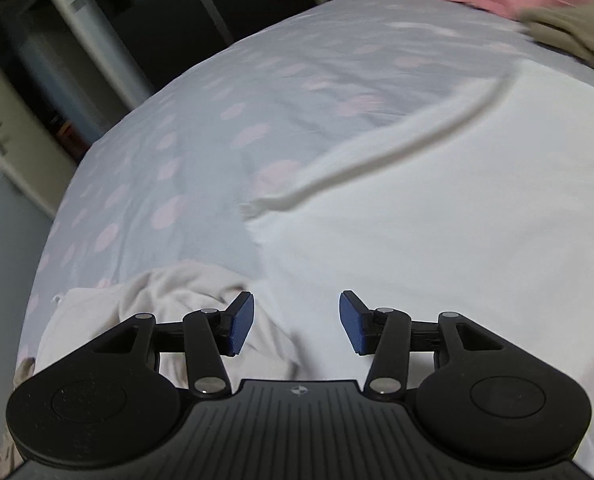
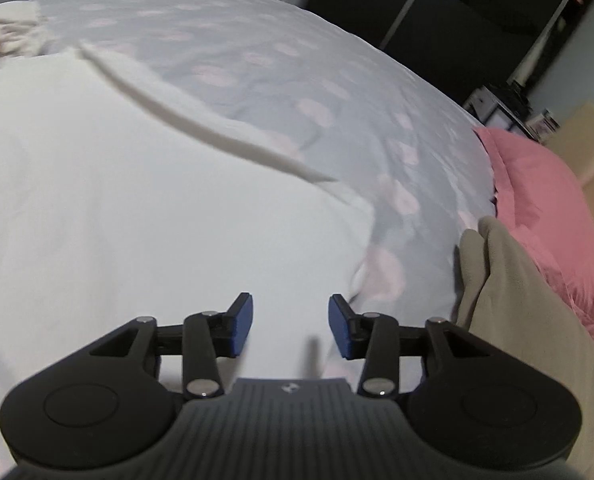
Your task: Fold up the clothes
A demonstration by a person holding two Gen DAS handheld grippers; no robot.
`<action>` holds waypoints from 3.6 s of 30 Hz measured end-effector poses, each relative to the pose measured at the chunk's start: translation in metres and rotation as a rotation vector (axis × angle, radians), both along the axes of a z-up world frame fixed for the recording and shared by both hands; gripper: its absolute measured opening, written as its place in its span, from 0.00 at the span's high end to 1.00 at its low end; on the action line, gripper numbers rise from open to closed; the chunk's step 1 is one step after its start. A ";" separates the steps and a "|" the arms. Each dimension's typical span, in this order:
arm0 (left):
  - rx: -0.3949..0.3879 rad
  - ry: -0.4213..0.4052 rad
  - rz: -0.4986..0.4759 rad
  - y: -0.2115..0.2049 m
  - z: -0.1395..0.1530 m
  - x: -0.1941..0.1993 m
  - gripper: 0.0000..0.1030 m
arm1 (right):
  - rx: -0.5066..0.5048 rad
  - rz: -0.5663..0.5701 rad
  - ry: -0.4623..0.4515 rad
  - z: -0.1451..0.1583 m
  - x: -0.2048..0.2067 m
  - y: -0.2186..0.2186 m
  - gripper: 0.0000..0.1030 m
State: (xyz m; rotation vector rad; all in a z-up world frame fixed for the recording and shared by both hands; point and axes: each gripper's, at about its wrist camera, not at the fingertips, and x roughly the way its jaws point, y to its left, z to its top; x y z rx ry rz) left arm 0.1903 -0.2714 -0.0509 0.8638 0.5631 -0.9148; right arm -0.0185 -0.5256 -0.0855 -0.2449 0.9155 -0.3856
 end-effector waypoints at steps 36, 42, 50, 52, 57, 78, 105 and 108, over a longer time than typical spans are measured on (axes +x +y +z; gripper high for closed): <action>0.417 -0.605 -0.389 0.031 -0.136 -0.122 0.70 | -0.556 0.410 0.296 -0.092 -0.067 0.096 0.62; 0.432 -0.576 -0.392 0.034 -0.127 -0.118 0.94 | -0.623 0.432 0.326 -0.096 -0.069 0.104 0.82; 0.378 -0.552 -0.357 0.043 -0.071 -0.123 0.98 | -0.610 0.361 0.252 -0.048 -0.067 0.100 0.93; 0.356 -0.560 -0.356 0.050 -0.055 -0.129 0.99 | -0.604 0.351 0.236 -0.033 -0.073 0.104 0.96; 0.339 -0.560 -0.361 0.078 -0.032 -0.155 0.99 | -0.554 0.338 0.218 -0.003 -0.096 0.119 0.97; 0.446 -0.368 -0.459 0.159 -0.039 -0.229 0.99 | -0.415 0.519 0.372 -0.024 -0.216 0.219 0.96; 0.191 0.134 -0.398 0.116 -0.006 -0.236 0.70 | -0.029 0.542 0.143 0.020 -0.178 0.262 0.72; 0.146 0.204 -0.346 0.088 -0.008 -0.220 0.69 | -0.018 0.467 0.084 0.028 -0.158 0.262 0.74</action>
